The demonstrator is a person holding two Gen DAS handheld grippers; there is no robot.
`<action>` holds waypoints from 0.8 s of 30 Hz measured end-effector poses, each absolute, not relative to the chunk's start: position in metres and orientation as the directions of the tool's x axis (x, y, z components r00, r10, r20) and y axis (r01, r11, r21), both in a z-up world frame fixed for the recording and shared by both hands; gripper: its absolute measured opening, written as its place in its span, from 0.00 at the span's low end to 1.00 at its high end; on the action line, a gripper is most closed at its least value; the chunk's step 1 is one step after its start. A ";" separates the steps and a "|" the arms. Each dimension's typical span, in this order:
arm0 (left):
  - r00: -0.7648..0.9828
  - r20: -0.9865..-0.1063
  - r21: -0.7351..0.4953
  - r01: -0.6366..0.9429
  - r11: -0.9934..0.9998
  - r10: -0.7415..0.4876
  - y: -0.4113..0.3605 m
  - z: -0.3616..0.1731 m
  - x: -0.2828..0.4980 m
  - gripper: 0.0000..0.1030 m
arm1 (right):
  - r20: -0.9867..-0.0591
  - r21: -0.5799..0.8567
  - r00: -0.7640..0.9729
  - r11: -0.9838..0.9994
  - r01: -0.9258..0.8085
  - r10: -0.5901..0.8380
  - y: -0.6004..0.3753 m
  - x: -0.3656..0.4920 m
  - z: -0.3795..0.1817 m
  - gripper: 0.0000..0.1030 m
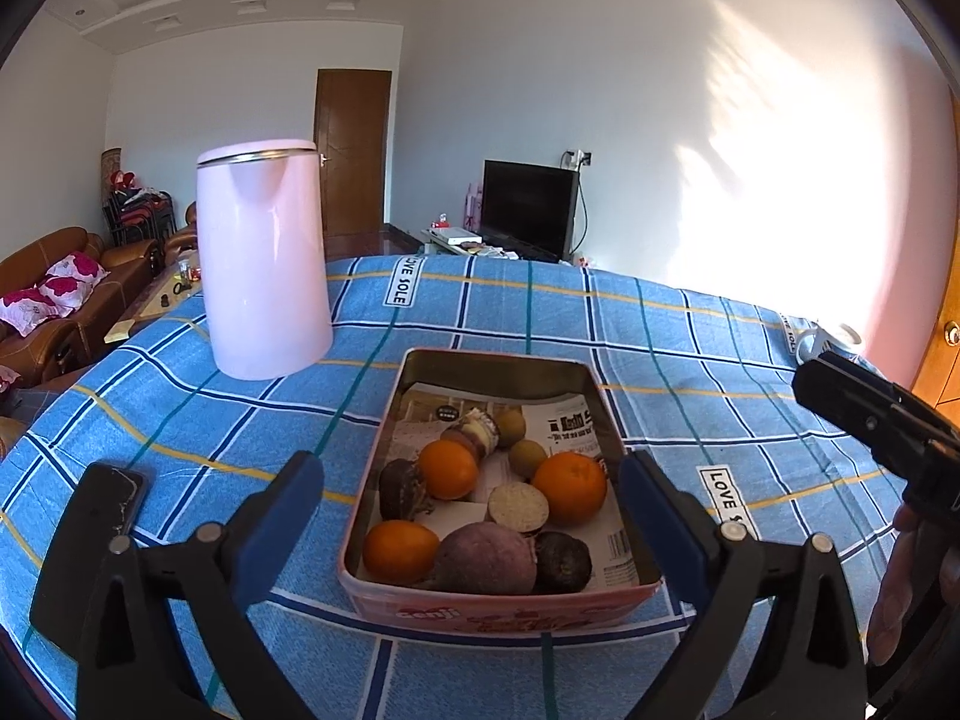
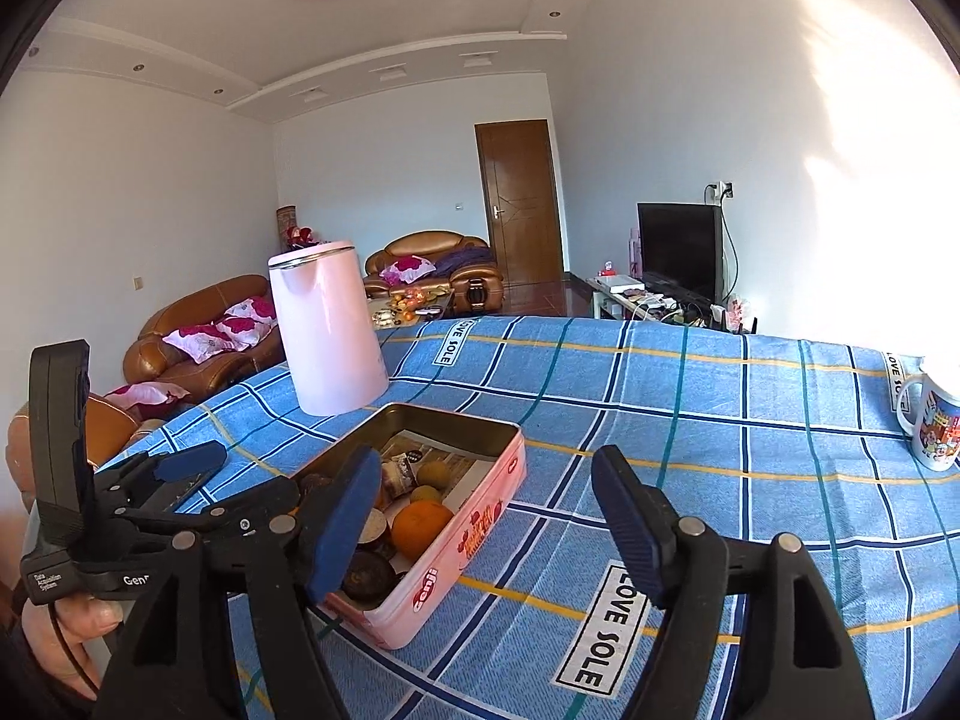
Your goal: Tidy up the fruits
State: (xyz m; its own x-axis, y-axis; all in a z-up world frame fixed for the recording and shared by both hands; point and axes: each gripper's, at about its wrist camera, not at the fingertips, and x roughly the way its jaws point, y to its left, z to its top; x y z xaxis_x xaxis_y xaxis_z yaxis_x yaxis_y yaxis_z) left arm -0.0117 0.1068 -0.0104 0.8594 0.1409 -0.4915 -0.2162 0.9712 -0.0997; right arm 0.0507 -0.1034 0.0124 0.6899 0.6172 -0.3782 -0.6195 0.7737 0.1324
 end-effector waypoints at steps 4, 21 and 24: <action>0.860 -0.490 -0.100 -0.217 0.971 0.142 0.106 -0.009 -0.012 0.98 | -0.372 0.131 0.694 0.775 -0.618 0.616 -0.107 0.047 0.016 0.73; 0.860 -0.488 -0.090 -0.215 0.972 0.146 0.101 -0.008 -0.012 1.00 | -0.356 0.135 0.699 0.774 -0.619 0.621 -0.110 0.041 0.017 0.75; 0.860 -0.489 -0.088 -0.215 0.973 0.145 0.100 -0.008 -0.013 1.00 | -0.353 0.137 0.698 0.773 -0.620 0.623 -0.110 0.039 0.017 0.75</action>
